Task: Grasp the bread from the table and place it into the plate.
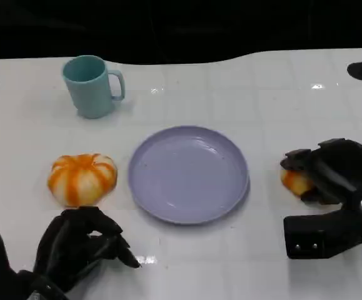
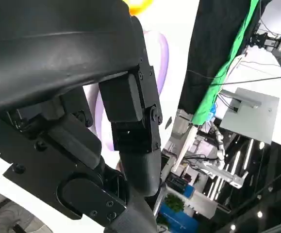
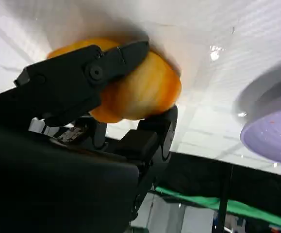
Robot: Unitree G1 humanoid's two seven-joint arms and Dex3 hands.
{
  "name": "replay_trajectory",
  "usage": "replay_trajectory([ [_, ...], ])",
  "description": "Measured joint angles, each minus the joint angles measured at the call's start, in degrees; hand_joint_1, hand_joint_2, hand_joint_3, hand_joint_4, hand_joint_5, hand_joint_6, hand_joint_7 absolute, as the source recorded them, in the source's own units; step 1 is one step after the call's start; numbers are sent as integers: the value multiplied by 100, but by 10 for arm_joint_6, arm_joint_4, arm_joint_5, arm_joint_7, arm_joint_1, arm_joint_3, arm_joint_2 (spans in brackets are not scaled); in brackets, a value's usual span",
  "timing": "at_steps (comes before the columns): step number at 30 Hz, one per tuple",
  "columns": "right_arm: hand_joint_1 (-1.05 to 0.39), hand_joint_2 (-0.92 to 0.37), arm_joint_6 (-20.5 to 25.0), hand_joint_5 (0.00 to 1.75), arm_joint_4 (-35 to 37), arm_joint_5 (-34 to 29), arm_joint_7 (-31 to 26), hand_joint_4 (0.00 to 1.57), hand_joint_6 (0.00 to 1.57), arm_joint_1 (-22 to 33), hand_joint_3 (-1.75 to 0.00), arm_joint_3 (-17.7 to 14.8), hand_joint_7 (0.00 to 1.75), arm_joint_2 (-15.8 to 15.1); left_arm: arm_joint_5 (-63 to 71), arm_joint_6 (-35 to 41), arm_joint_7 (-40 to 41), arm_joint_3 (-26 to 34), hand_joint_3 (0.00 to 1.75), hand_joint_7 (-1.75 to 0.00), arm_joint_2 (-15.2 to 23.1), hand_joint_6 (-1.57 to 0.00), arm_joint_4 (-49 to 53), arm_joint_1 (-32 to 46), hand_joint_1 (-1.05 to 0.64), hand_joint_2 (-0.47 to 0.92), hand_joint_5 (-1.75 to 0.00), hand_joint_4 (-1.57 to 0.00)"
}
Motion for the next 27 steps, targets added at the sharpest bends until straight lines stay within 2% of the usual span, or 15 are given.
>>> replay_trajectory([
  [1,-15,-87,1,174,2,-2,-14,90,89,0,-12,3,127,0,0,0,0,0,0,-36,0,-157,0,1,-105,61,-60,-157],
  [2,-17,-88,1,175,4,-2,-27,91,84,0,-15,4,138,0,0,0,0,0,0,-36,0,-157,0,1,-105,61,-60,-157],
  [4,-18,-87,0,175,7,-2,-51,91,80,0,-16,5,149,1,0,0,0,0,0,-36,0,-157,0,2,-105,61,-60,-157],
  [8,-10,-76,-25,175,11,10,-93,95,79,0,-24,-1,163,2,1,-2,0,-1,0,-37,0,-157,0,2,-105,61,-60,-157],
  [9,-9,-68,-35,175,11,16,-103,95,77,0,-40,-5,167,3,1,-2,0,-1,0,-37,0,-157,0,2,-105,61,-60,-157],
  [11,-11,-48,-52,175,11,27,-113,97,77,0,-84,-11,167,5,1,-2,0,-1,0,-37,-1,-157,0,2,-105,61,-60,-157],
  [12,-11,-45,-59,175,11,34,-114,97,78,0,-93,-15,166,7,1,-2,0,-1,0,-38,-1,-157,0,2,-105,61,-61,-157],
  [15,-10,-39,-71,175,9,48,-118,98,80,0,-104,-26,163,12,1,-2,0,-2,0,-38,-1,-157,0,2,-105,61,-61,-157],
  [17,-6,-30,-76,175,4,59,-118,100,85,0,-118,-32,155,14,1,-2,0,-2,0,-37,-1,-157,0,2,-105,61,-60,-157],
  [20,-4,-23,-98,175,-6,88,-115,101,82,0,-130,-53,165,18,1,-3,0,-2,1,-36,-1,-157,0,2,-105,62,-60,-157],
  [23,-2,-24,-119,175,-20,105,-112,102,81,0,-134,-70,169,19,1,-7,0,-3,0,-36,-1,-157,0,2,-105,61,-60,-157],
  [27,-1,-20,-150,175,-45,135,-88,104,82,0,-147,-93,171,25,1,-7,0,-3,0,-37,-1,-157,0,2,-105,61,-60,-157],
])
